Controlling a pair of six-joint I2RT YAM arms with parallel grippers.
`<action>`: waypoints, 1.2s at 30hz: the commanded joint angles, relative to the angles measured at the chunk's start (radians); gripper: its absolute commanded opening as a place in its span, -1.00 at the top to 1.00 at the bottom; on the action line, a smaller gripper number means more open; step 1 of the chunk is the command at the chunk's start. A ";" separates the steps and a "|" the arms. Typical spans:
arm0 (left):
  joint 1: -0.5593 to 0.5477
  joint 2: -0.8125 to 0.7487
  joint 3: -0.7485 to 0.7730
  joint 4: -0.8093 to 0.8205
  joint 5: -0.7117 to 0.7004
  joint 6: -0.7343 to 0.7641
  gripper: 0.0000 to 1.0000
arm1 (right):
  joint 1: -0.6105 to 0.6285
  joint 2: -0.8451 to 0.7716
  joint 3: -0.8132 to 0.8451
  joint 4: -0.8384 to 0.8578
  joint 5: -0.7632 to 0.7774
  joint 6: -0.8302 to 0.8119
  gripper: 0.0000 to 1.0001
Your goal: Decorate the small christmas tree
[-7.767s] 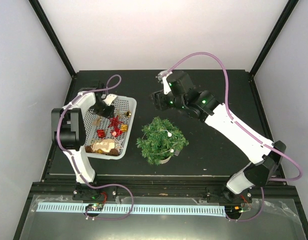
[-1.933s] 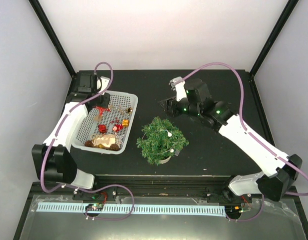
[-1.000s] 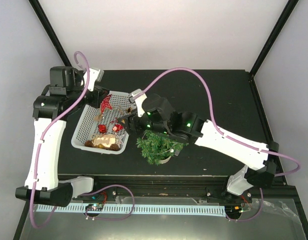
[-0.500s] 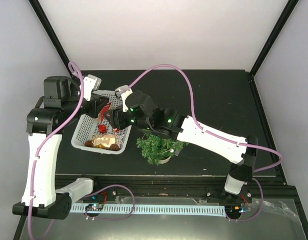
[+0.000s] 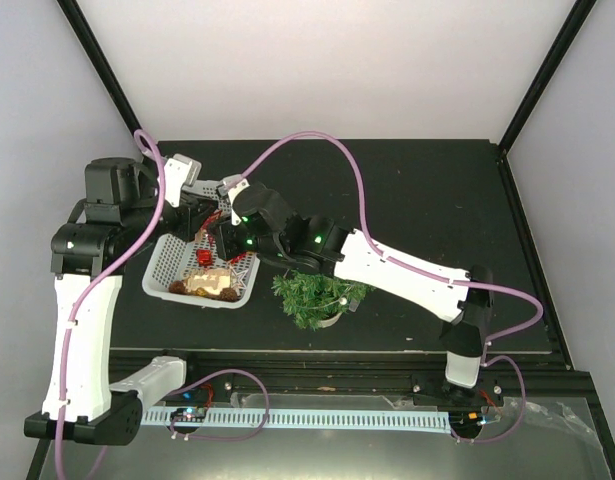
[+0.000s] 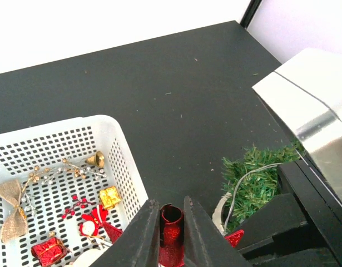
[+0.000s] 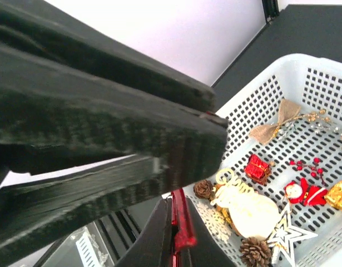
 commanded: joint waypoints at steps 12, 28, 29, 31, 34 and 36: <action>0.008 -0.150 -0.101 0.162 -0.220 0.045 -0.49 | -0.011 -0.195 -0.130 0.008 0.031 -0.024 0.98; 0.008 -0.222 -0.092 -0.133 0.310 0.454 -0.69 | -0.024 -0.484 -0.421 -0.036 -0.178 -0.426 0.98; 0.009 -0.230 -0.103 -0.146 0.340 0.480 -0.69 | -0.024 -0.515 -0.459 -0.025 -0.195 -0.440 0.98; 0.009 -0.245 -0.125 -0.190 0.409 0.553 -0.72 | -0.025 -0.569 -0.524 0.002 -0.250 -0.449 0.98; 0.009 -0.229 -0.130 -0.307 0.534 0.688 -0.68 | -0.024 -0.638 -0.592 0.036 -0.337 -0.448 0.98; 0.008 -0.211 -0.127 -0.395 0.612 0.794 -0.57 | -0.025 -0.664 -0.620 0.051 -0.375 -0.443 0.98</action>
